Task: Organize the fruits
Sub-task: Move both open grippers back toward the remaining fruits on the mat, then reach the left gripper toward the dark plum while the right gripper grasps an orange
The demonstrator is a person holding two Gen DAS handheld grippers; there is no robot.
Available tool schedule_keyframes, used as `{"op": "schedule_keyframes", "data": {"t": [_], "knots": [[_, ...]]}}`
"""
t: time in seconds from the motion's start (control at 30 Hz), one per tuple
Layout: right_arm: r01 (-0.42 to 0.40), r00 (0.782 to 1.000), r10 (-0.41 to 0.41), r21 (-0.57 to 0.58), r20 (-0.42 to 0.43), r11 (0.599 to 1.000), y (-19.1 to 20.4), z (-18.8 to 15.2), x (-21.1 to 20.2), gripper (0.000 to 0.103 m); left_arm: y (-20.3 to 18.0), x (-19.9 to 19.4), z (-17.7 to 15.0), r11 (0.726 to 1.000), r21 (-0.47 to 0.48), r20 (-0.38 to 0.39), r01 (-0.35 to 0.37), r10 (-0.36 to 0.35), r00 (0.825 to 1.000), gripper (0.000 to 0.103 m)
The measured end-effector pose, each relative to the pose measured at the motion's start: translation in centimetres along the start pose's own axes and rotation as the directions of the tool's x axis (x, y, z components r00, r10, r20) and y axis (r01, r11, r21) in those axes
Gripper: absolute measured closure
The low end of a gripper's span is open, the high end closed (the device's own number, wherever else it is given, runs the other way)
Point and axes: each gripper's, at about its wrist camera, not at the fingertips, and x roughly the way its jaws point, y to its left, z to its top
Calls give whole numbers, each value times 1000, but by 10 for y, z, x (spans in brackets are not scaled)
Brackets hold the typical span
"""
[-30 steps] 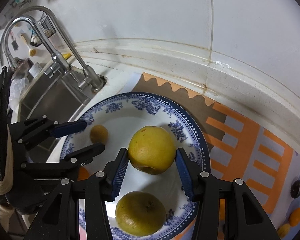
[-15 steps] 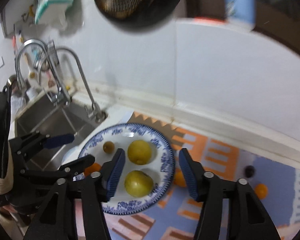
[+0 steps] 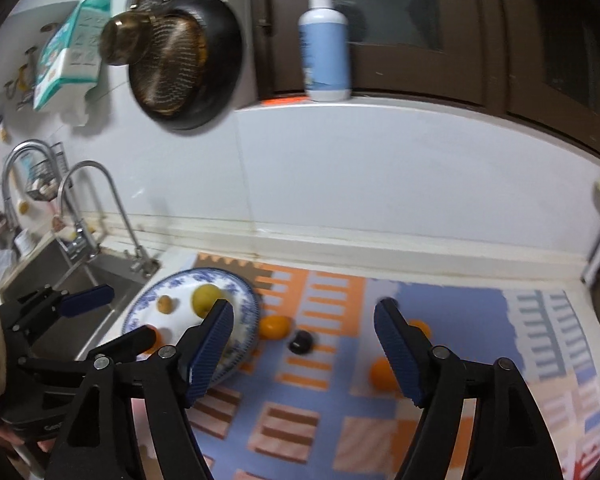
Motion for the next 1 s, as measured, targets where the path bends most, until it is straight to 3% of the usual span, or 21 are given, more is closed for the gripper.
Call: {"op": "schedule_keyframes", "data": {"t": [0.33, 0.6, 0.8, 1.0], "knots": [[126, 991, -120, 91, -66, 988, -36, -23, 8, 30, -25, 34, 2, 988, 151, -20, 34, -32, 999, 38], [218, 968, -182, 218, -170, 951, -56, -38, 37, 29, -20, 75, 18, 964, 250, -77, 85, -68, 995, 38], [223, 956, -151, 285, -253, 932, -62, -49, 66, 30, -22, 112, 25, 926, 343, -167, 161, -108, 980, 38], [256, 937, -160, 302, -309, 918, -66, -57, 89, 30, -31, 145, 27, 888, 405, -257, 219, -119, 959, 47]]}}
